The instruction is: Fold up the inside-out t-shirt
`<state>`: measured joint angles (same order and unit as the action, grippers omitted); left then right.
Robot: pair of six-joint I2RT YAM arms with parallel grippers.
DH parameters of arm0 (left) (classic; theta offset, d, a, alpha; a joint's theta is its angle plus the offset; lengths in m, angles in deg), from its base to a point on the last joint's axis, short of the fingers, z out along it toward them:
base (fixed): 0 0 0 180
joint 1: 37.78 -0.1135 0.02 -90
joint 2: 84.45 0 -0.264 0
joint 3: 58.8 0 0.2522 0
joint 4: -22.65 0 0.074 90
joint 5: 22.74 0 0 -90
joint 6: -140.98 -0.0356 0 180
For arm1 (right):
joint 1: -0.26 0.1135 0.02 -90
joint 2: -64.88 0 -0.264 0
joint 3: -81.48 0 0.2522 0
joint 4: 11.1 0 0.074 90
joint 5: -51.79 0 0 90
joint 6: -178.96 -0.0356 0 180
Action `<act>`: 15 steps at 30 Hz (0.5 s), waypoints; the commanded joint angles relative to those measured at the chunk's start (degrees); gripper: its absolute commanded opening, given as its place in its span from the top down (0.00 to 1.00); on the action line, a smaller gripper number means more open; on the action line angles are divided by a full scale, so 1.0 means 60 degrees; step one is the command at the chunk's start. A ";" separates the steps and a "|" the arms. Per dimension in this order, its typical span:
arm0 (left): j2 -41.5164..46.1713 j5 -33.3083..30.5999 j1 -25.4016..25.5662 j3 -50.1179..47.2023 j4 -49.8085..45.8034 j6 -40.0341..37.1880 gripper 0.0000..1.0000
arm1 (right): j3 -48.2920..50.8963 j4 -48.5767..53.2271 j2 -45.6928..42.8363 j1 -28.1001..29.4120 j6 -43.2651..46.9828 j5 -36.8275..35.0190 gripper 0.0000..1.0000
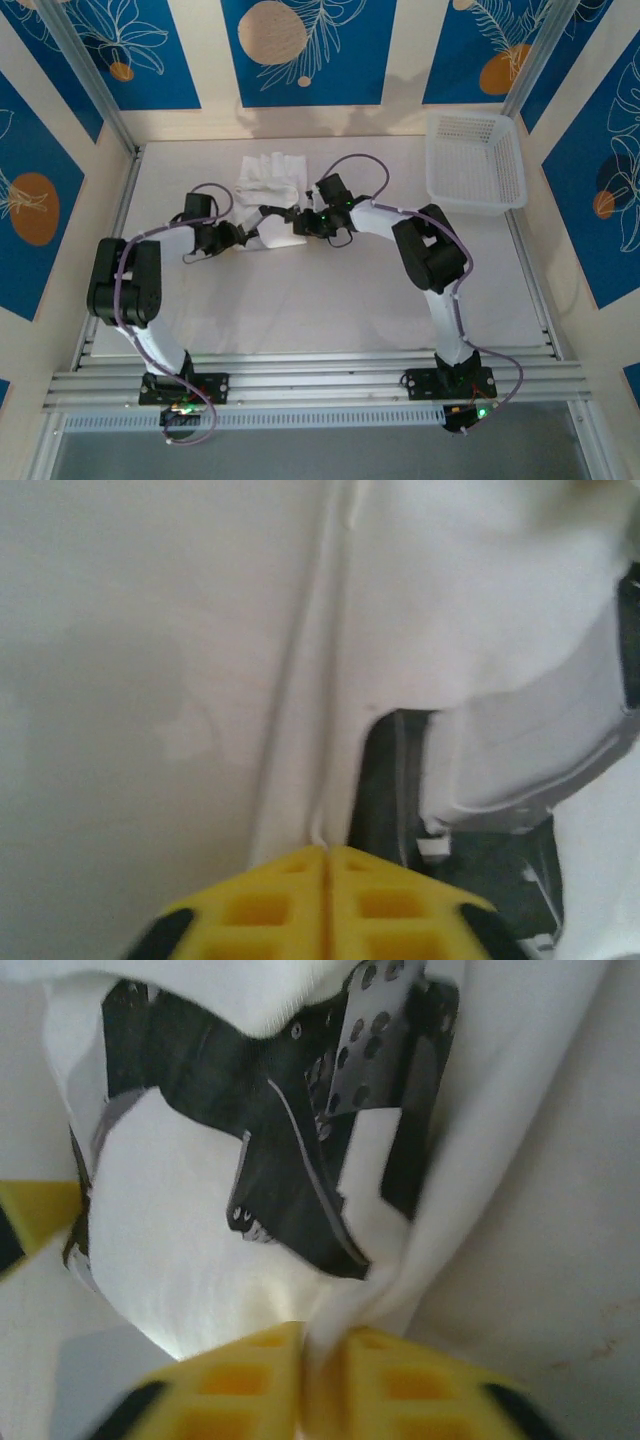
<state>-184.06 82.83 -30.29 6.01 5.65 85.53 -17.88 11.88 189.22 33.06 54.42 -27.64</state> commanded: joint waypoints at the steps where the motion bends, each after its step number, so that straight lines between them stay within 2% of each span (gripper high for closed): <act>1: 0.0755 0.0670 0.0304 -0.0899 0.0203 0.0284 1.00 | 0.0758 0.0111 -0.0730 0.0071 -0.0051 -0.0022 1.00; 5: 0.2622 0.0580 0.0875 -0.2717 -0.0192 0.0665 1.00 | 0.3028 -0.0106 -0.2435 0.0175 -0.0082 0.0103 1.00; 8: 0.4688 0.0365 0.2122 -0.4032 -0.1015 0.1159 1.00 | 0.5321 -0.0325 -0.4027 0.0582 -0.0446 -0.0008 0.99; 9: 0.5462 0.0077 0.2727 -0.4337 -0.1439 0.1410 0.94 | 0.6164 -0.0422 -0.4654 0.0803 -0.0699 -0.0164 0.98; 11: 0.7090 -0.0392 0.3674 -0.4793 -0.2396 0.2032 0.64 | 0.7754 -0.0818 -0.5846 0.1371 -0.1438 -0.0581 0.94; 12: 0.7745 -0.0585 0.3922 -0.4884 -0.2839 0.2250 0.53 | 0.8289 -0.0983 -0.6300 0.1613 -0.1734 -0.0747 0.87; 13: 0.8542 -0.0861 0.4136 -0.4892 -0.3436 0.2408 0.44 | 0.8727 -0.1005 -0.6762 0.1829 -0.2038 -0.0931 0.73; 14: 0.9248 -0.1151 0.4233 -0.4811 -0.3962 0.2440 0.39 | 0.8896 -0.0808 -0.7152 0.1954 -0.2169 -0.1066 0.62; 15: 0.9752 -0.1404 0.4251 -0.4704 -0.4293 0.2400 0.37 | 0.8879 -0.0468 -0.7415 0.1971 -0.2201 -0.1225 0.57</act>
<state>-132.17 80.47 -5.83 -22.64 -9.96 96.83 33.61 8.56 148.98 44.31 46.20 -31.14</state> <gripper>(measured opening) 0.612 0.393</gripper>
